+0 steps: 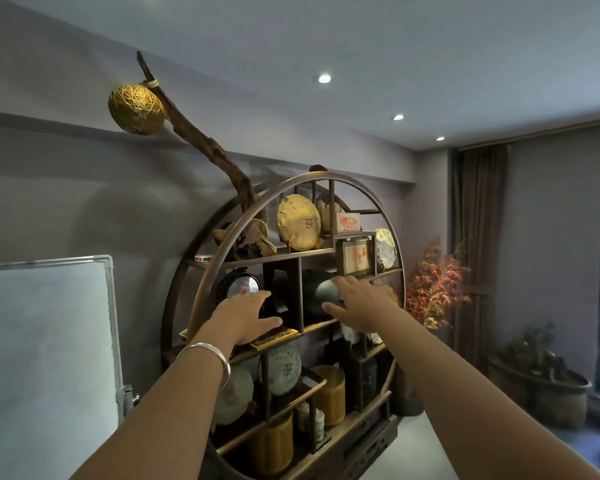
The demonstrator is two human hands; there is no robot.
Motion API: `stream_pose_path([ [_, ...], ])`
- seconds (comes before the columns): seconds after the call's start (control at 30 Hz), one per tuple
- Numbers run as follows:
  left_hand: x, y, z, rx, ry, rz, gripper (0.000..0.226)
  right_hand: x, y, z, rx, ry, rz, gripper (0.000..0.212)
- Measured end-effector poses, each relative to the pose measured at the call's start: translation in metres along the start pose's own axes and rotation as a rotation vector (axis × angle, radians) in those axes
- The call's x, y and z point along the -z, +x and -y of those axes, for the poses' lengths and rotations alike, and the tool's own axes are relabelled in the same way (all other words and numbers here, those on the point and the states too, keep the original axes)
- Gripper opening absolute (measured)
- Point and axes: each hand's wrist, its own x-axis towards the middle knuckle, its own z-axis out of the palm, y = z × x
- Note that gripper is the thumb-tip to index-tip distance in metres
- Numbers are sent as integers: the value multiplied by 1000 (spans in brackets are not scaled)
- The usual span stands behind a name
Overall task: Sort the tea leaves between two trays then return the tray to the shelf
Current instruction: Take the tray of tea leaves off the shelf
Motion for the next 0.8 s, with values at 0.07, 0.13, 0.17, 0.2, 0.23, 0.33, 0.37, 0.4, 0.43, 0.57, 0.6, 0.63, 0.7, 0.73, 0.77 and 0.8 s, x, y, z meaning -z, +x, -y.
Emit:
stream_pose_path([
  [0.07, -12, 32, 9, 3, 17, 10, 78, -20, 28, -12, -1, 14, 10, 66],
  [0.13, -26, 63, 20, 8, 10, 18, 79, -43, 57, -21, 11, 55, 29, 67],
  [0.17, -34, 79, 26, 15, 3, 26, 79, -56, 73, -24, 18, 82, 46, 68],
  [0.2, -42, 95, 33, 20, -12, 29, 79, -70, 89, -28, 24, 105, 56, 68],
  [0.23, -50, 112, 40, 25, -29, 25, 78, -83, 106, -31, 28, 119, 63, 68],
  [0.33, -75, 165, 63, 17, -54, -19, 78, -124, 161, -40, 48, 119, 40, 69],
  [0.37, -82, 182, 71, 11, -61, -30, 78, -137, 179, -42, 53, 121, 39, 69],
  [0.4, -90, 199, 80, 5, -67, -37, 78, -151, 197, -45, 60, 128, 38, 69],
  [0.43, -97, 217, 88, 0, -73, -34, 78, -164, 215, -48, 68, 139, 44, 69],
  [0.57, -124, 282, 118, -13, -57, -8, 75, -208, 281, -64, 92, 186, 54, 67],
  [0.6, -131, 295, 123, -12, -58, -12, 75, -218, 295, -68, 96, 200, 52, 67],
  [0.63, -138, 307, 128, -15, -62, -22, 74, -229, 307, -73, 99, 216, 53, 67],
  [0.7, -154, 325, 135, -32, -88, -59, 73, -250, 327, -80, 105, 257, 62, 67],
  [0.73, -163, 333, 137, -37, -112, -78, 72, -261, 335, -85, 112, 280, 66, 66],
  [0.77, -172, 339, 140, -34, -137, -94, 71, -274, 341, -90, 122, 305, 64, 66],
  [0.8, -181, 346, 143, -26, -156, -105, 69, -287, 347, -96, 133, 328, 58, 66],
])
